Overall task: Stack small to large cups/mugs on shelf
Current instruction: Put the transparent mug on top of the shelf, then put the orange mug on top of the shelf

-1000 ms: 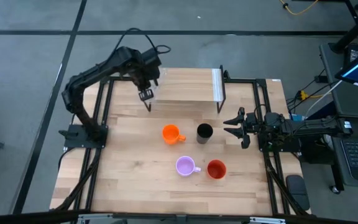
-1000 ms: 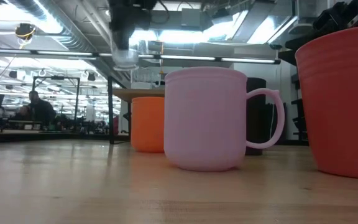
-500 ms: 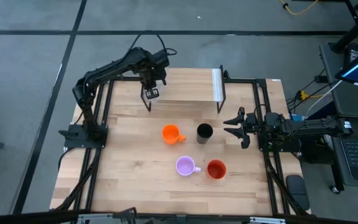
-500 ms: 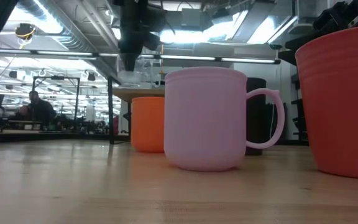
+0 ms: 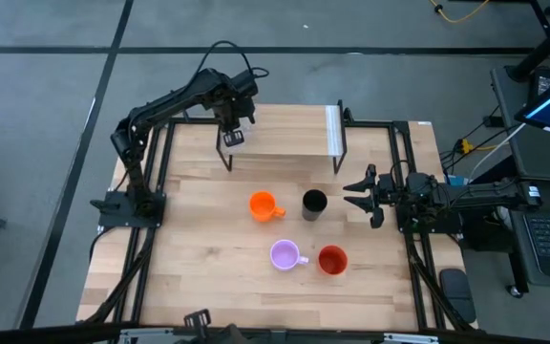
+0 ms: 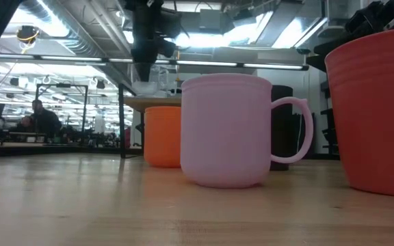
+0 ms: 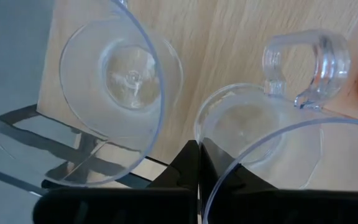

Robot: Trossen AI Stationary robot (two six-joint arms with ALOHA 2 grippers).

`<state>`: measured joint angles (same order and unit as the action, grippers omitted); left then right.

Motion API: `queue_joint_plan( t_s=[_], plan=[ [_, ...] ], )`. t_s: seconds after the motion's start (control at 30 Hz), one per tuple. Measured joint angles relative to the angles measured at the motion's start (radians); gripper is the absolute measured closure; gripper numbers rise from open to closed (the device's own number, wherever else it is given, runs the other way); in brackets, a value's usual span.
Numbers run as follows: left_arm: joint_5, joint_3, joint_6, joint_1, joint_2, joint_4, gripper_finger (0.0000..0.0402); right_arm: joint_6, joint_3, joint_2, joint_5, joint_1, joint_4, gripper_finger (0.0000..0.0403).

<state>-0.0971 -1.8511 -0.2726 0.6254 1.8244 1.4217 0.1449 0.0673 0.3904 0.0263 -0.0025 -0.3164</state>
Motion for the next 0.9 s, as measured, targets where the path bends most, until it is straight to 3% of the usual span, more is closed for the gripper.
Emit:
queue_joint_plan(
  t_s=[0.9],
  plan=[
    [-0.020, -0.026, -0.018, -0.023, 0.000, -0.039, 0.0314, 0.000, 0.000, 0.000, -0.001, 0.000, 0.000, 0.0249]
  ],
)
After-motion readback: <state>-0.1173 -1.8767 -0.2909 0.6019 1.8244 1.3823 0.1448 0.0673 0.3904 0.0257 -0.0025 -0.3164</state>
